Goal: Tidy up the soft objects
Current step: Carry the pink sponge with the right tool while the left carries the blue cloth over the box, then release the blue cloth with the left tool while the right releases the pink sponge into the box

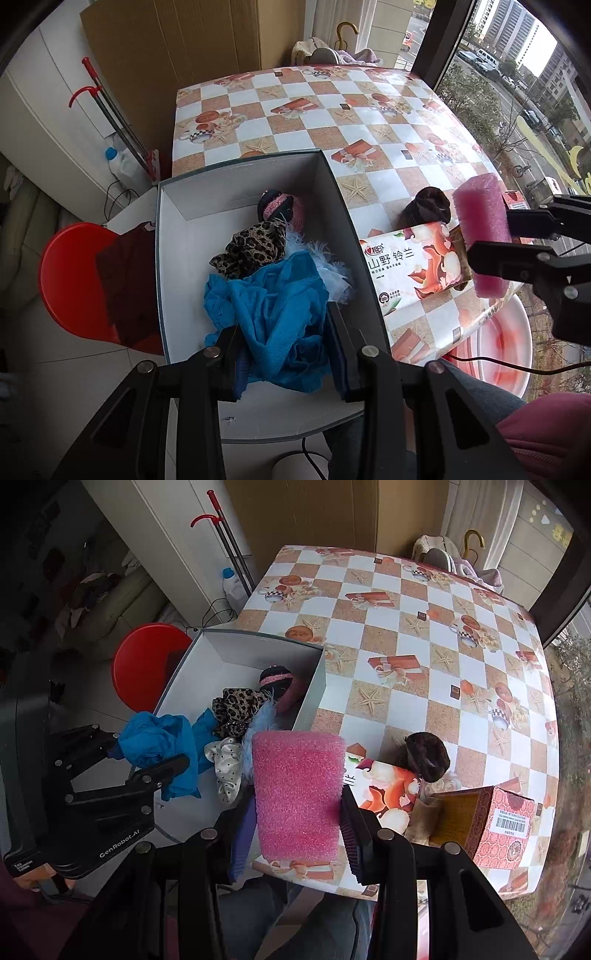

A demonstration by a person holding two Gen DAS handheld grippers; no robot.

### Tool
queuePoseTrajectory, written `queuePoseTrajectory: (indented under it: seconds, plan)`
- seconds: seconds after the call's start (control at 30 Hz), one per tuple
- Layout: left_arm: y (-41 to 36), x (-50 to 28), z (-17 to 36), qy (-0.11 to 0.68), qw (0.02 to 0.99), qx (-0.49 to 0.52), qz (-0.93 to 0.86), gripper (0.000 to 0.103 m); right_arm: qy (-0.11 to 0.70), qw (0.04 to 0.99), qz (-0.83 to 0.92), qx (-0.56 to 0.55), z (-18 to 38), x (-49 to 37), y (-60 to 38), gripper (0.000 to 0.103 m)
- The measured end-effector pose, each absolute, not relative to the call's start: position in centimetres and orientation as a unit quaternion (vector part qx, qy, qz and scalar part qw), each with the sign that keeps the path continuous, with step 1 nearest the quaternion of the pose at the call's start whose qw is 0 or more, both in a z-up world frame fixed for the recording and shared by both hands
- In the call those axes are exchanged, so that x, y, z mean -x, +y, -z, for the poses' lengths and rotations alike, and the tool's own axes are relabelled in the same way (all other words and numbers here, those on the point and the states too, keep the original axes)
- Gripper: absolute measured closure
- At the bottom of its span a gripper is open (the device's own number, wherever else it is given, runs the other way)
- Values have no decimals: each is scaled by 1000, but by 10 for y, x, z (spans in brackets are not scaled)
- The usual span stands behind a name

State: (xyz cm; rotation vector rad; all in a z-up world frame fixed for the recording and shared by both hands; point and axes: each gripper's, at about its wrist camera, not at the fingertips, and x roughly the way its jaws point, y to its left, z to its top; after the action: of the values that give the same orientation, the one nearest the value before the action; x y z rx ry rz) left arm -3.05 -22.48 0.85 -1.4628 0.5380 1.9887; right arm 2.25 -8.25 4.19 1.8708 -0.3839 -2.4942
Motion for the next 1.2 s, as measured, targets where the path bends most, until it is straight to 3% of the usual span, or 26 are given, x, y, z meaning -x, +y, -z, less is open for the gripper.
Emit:
queuePoseTrajectory:
  seconds: [1.2]
  plan:
    - [-260,38,35,165,232,615,-735,64,-68,98,762,-637,-14,28,-143,59]
